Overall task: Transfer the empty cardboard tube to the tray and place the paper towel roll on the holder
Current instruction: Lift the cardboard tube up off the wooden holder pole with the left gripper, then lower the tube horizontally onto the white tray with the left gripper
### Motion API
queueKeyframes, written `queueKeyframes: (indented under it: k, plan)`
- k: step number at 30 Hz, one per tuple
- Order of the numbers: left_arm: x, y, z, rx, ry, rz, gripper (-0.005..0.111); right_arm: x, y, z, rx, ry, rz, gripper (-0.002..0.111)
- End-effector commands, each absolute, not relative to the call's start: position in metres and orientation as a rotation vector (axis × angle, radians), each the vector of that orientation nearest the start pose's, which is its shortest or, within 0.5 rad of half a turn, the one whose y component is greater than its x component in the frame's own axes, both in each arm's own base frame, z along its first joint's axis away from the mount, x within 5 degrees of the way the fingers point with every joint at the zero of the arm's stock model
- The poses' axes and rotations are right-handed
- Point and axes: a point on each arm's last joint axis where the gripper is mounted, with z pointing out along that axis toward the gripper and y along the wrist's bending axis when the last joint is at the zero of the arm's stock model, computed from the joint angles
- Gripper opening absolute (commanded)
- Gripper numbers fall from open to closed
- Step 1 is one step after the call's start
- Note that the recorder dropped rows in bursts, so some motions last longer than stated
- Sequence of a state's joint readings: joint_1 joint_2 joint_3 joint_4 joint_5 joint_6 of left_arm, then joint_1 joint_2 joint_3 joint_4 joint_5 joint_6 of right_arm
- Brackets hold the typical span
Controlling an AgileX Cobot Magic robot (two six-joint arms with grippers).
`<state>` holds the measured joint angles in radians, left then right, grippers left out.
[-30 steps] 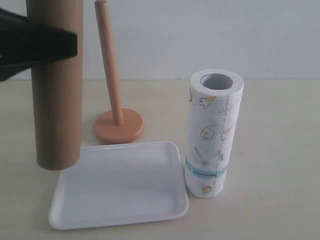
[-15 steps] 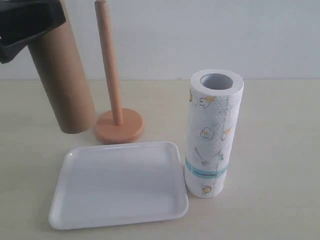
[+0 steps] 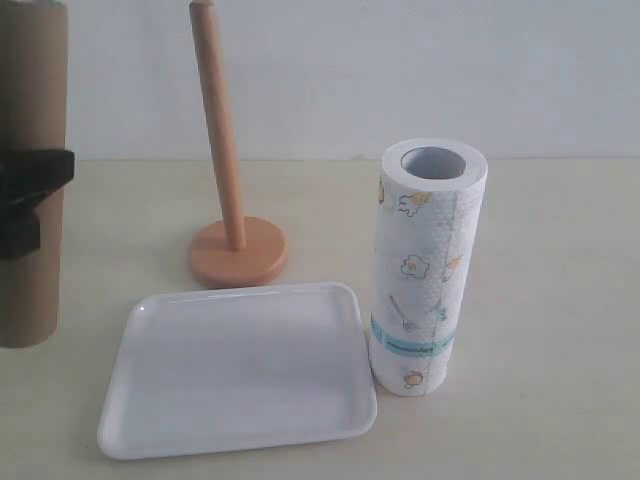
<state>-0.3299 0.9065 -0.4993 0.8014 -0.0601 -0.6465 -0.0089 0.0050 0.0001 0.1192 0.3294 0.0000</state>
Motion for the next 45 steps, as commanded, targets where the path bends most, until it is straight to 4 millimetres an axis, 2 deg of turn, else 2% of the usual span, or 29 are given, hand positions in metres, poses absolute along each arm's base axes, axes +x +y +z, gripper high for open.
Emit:
queueKeyframes:
  k: [1,5,8,13,17,21,23,27,34,40,45]
  plan:
    - [0.181,-0.080,0.273,0.655,1.844,-0.090,0.004,0.054,0.003,0.184,0.088,1.804,0.106,0.000]
    - [0.180,-0.098,0.251,0.936,1.923,-0.013,0.004,0.054,0.003,0.184,0.088,1.804,0.106,0.000]
    - [0.177,-0.112,0.245,1.108,1.871,-0.014,0.004,0.054,0.003,0.184,0.088,1.804,0.106,0.000]
    - [0.178,-0.122,0.237,1.199,1.848,-0.022,0.004,0.054,0.003,0.184,0.088,1.804,0.106,0.000]
    - [0.189,-0.135,0.227,1.334,1.918,0.007,0.004,0.054,0.003,0.184,0.088,1.804,0.106,0.000]
    - [0.208,-0.151,0.222,1.497,2.009,0.052,0.004,0.054,0.003,0.184,0.088,1.804,0.106,0.000]
    - [0.216,-0.152,0.218,1.596,2.054,0.124,0.004,0.054,0.003,0.184,0.088,1.804,0.106,0.000]
    - [0.226,-0.161,0.215,1.660,2.075,0.149,0.004,0.054,0.003,0.184,0.088,1.804,0.106,0.000]
    - [0.235,-0.180,0.209,1.823,1.961,0.245,0.004,0.054,0.003,0.184,0.088,1.804,0.106,0.000]
    - [0.242,-0.195,0.188,1.971,1.883,0.325,0.004,0.054,0.003,0.184,0.088,1.804,0.106,0.000]
    - [0.247,-0.204,0.172,1.975,1.869,0.300,0.004,0.054,0.003,0.184,0.088,1.804,0.106,0.000]
